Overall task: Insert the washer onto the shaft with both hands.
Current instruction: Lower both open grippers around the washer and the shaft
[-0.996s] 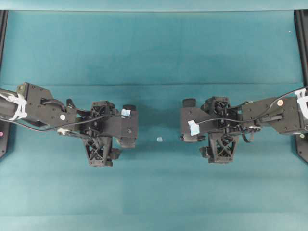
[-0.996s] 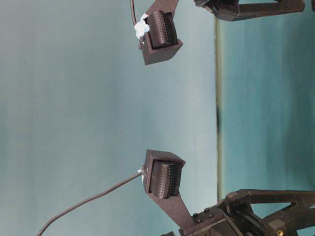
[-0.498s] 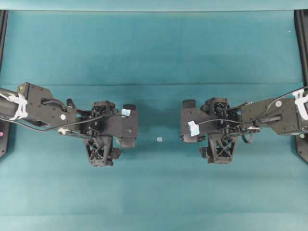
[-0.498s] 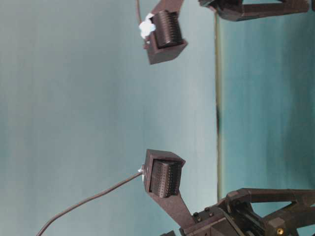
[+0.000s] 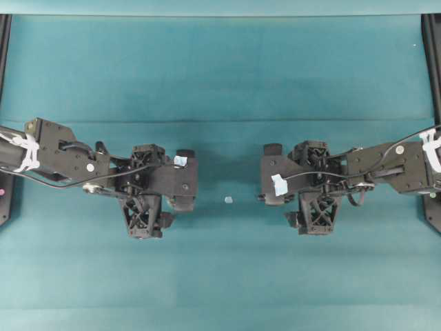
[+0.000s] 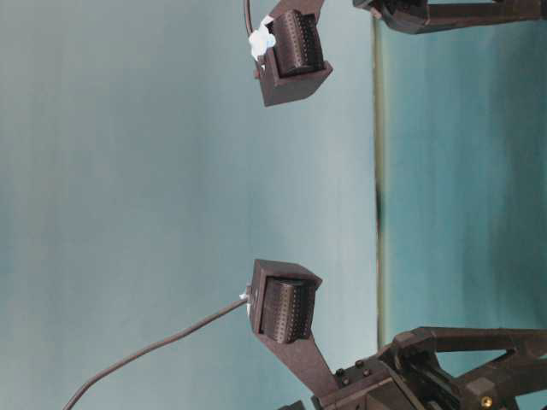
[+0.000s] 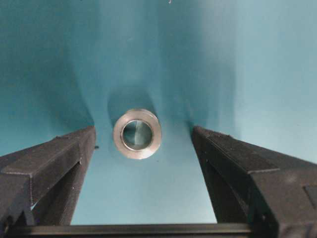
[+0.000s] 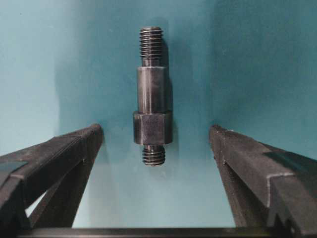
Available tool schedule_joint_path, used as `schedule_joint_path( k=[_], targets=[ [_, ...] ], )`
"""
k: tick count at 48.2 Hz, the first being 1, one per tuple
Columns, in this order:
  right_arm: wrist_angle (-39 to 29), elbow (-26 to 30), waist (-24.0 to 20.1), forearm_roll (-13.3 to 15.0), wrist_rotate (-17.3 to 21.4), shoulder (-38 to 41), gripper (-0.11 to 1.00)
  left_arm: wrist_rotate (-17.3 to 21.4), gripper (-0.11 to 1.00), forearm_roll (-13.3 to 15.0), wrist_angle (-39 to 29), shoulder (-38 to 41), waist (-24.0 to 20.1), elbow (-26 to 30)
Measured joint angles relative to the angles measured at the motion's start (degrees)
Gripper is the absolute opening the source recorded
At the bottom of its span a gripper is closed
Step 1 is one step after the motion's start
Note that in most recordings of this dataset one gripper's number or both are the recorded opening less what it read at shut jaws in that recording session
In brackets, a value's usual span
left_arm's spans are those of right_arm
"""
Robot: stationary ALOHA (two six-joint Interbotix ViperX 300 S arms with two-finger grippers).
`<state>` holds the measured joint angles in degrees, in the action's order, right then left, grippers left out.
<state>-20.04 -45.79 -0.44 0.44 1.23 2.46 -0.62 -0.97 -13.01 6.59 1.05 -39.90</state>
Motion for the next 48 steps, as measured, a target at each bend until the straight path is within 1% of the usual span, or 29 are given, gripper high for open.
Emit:
schedule_joint_path(
  k=[48],
  targets=[
    [0.5,0.0,1.0,-0.2,-0.1,0.0,0.87,0.0,0.9,-0.1,0.1,0.0,0.0,0.0]
  ],
)
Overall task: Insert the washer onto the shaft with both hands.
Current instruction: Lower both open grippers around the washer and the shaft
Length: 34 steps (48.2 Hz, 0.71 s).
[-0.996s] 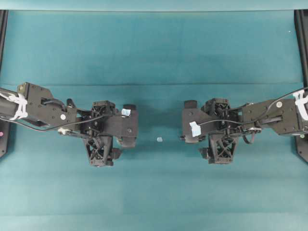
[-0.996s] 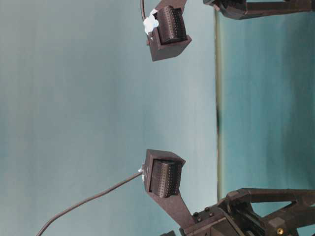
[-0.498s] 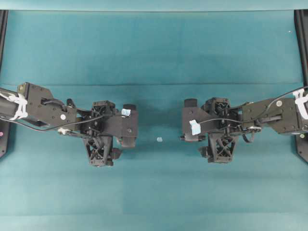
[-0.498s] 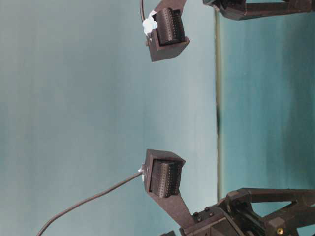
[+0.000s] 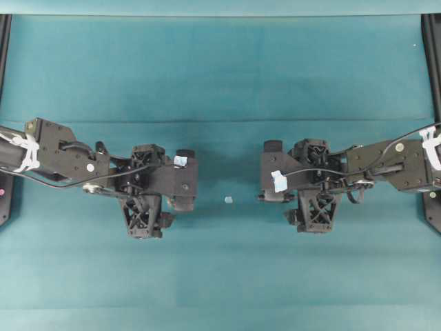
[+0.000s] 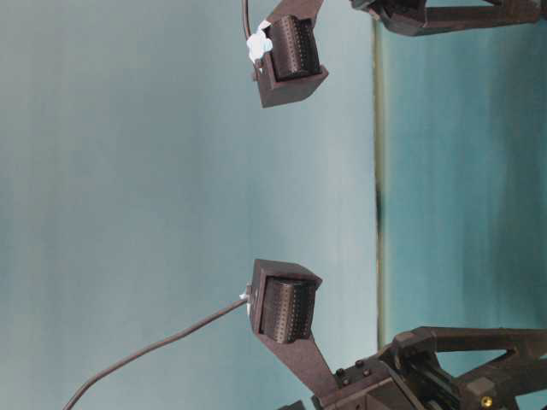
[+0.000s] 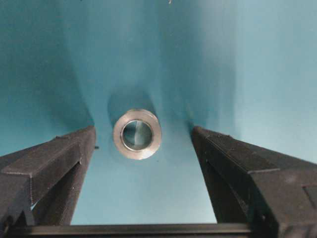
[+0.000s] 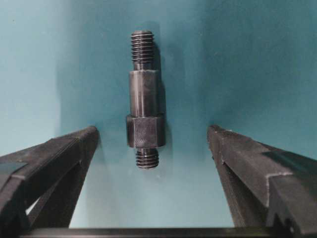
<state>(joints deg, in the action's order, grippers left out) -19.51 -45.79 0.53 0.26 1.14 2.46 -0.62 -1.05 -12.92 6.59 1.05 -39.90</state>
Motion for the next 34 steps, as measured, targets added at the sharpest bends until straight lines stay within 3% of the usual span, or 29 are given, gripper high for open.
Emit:
schedule_joint_path(
  k=[34],
  targets=[
    [0.1,0.0,0.0,-0.1,0.0,0.0,0.86,0.0,0.89,0.1,0.0,0.0,-0.7,0.1]
  ],
)
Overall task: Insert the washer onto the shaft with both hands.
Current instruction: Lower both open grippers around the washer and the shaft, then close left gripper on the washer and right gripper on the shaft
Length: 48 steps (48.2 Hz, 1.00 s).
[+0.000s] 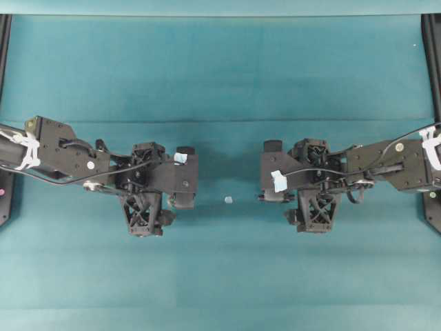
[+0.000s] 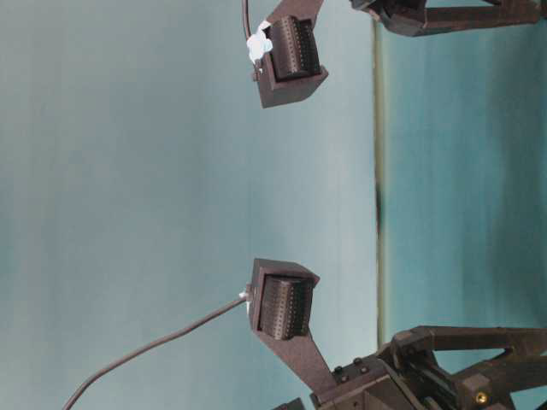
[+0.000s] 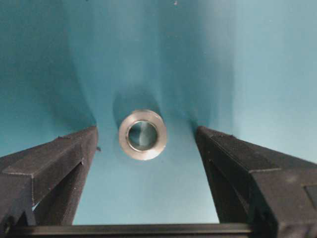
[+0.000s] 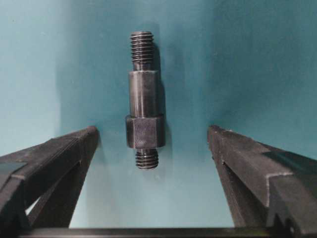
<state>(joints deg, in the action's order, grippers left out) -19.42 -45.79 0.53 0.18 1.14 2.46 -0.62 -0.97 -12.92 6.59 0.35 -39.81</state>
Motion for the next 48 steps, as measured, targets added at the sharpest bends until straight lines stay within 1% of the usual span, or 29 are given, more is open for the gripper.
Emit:
schedule_joint_path(
  k=[22,27,30,33,38,44,45,48],
  targets=[
    [0.5,0.0,0.0,0.0,0.0,0.1,0.86,0.0,0.88,0.0,0.0,0.0,-0.1,0.0],
    [0.4,0.0,0.0,0.0,0.0,0.1,0.82,-0.3,0.86,-0.1,-0.1,0.0,0.0,0.0],
    [0.5,0.0,0.0,0.0,0.0,0.1,0.77,-0.6,0.83,0.0,0.0,0.0,-0.1,0.0],
    [0.5,0.0,0.0,0.0,0.1,0.1,0.69,-0.8,0.75,-0.1,0.1,0.0,-0.1,0.0],
    [0.5,0.0,0.0,0.0,0.0,0.1,0.52,-1.1,0.59,0.0,0.8,0.0,-0.2,0.0],
    [0.5,0.0,-0.1,0.0,0.0,0.1,0.35,-1.1,0.39,0.0,2.1,0.0,-0.2,0.0],
    [0.5,0.0,-0.1,0.0,0.0,0.1,0.32,-1.1,0.37,-0.1,2.3,0.0,-0.2,0.0],
    [0.5,0.0,-0.1,0.0,0.0,0.1,0.25,-1.3,0.37,-0.1,2.5,0.0,-0.2,0.0]
  ],
)
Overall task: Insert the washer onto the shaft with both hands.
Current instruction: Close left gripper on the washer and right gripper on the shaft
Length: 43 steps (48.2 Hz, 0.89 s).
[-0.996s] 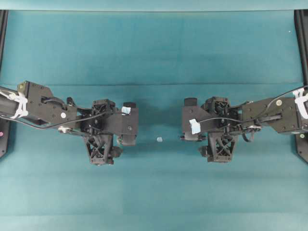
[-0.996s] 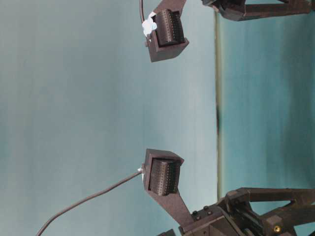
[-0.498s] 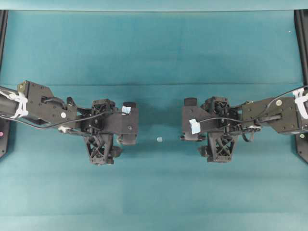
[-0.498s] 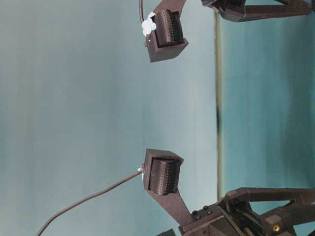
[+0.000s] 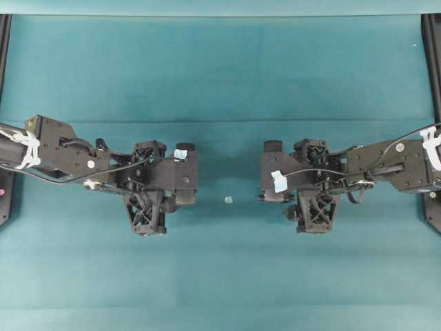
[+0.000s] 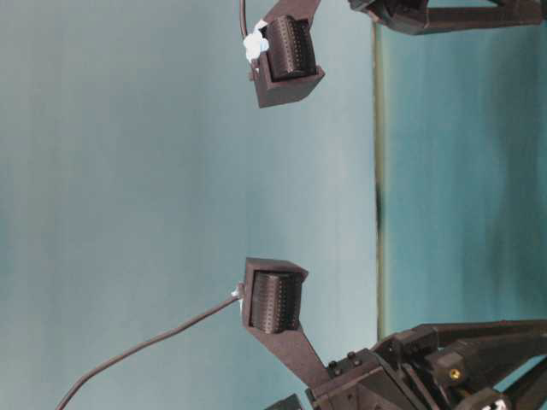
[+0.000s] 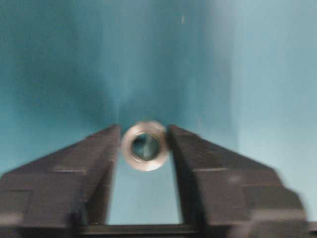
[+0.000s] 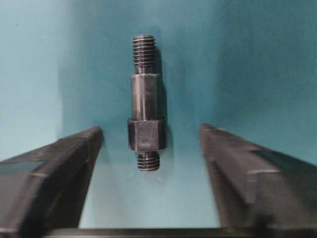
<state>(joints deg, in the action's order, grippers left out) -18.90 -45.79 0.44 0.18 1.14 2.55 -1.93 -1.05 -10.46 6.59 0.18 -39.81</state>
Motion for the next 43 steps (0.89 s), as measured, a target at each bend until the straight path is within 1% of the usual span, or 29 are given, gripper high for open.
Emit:
schedule_joint_path(
  k=[8,11,28,43],
  targets=[
    [0.0,0.3,1.1,0.0,0.0,0.2,0.06,0.0,0.36,0.0,0.1,0.0,-0.1,-0.1],
    [0.0,0.4,1.6,0.1,0.0,0.3,0.01,-0.1,0.37,0.0,0.1,0.0,0.0,-0.2],
    [-1.0,0.9,2.1,0.0,-0.4,0.4,0.0,0.1,0.36,0.1,0.0,0.0,0.1,-0.5],
    [-1.4,1.3,1.1,0.0,-0.4,0.0,0.0,0.0,0.36,0.0,0.2,-0.4,0.4,-0.5]
  ],
)
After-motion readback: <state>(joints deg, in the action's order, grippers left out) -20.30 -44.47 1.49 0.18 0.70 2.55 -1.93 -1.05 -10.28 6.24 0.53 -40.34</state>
